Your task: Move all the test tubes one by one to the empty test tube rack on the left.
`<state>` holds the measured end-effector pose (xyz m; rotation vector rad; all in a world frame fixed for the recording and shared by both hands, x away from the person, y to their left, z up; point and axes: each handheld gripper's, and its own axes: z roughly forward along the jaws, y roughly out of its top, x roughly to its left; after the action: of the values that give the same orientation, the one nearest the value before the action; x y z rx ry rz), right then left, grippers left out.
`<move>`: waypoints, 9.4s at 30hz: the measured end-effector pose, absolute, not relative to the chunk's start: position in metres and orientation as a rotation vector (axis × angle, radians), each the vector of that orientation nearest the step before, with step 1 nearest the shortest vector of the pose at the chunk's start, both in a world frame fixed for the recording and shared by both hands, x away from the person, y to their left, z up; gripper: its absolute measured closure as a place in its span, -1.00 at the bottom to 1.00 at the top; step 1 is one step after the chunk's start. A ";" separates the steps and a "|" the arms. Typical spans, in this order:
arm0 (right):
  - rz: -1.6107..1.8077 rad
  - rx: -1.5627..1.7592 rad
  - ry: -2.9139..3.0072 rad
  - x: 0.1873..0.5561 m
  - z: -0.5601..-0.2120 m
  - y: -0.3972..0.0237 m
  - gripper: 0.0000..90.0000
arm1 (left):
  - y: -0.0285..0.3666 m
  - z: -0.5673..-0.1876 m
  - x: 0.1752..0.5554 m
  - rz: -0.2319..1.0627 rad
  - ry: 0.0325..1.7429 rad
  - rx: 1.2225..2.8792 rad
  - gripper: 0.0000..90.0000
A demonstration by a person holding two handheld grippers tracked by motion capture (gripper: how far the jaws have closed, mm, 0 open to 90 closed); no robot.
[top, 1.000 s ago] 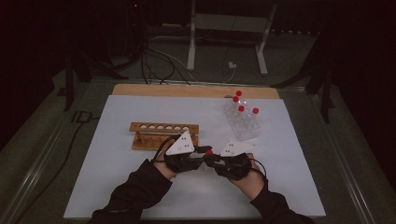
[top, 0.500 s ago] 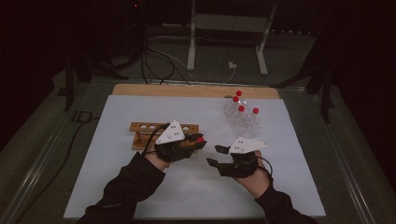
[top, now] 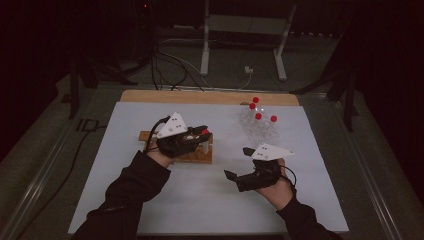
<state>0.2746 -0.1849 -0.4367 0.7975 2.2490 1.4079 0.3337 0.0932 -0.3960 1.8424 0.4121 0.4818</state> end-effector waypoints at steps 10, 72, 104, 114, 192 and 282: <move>1.459 0.818 2.207 0.275 -0.434 -0.192 -1.00 | 0.104 -0.389 0.352 0.535 0.472 1.799 0.59; 1.530 0.821 2.158 0.286 -0.416 -0.213 -1.00 | 0.109 -0.445 0.380 0.479 0.646 1.815 -0.39; 1.398 1.029 1.940 0.372 -0.422 -0.301 -1.00 | 0.155 -0.445 0.295 0.349 0.529 1.845 -0.95; 1.318 1.154 1.929 0.395 -0.451 -0.310 -0.64 | 0.154 -0.459 0.290 0.349 0.533 1.859 -0.95; 1.271 0.873 2.217 0.347 -0.433 -0.230 0.67 | 0.138 -0.445 0.289 0.284 0.470 1.897 -0.95; 1.422 0.656 2.385 0.283 -0.447 -0.177 -0.91 | 0.128 -0.398 0.320 0.525 0.434 1.936 0.60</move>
<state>0.2833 -0.1768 -0.4469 0.6563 2.3849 1.4217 0.3204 0.1276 -0.3982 1.9357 0.4344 0.5255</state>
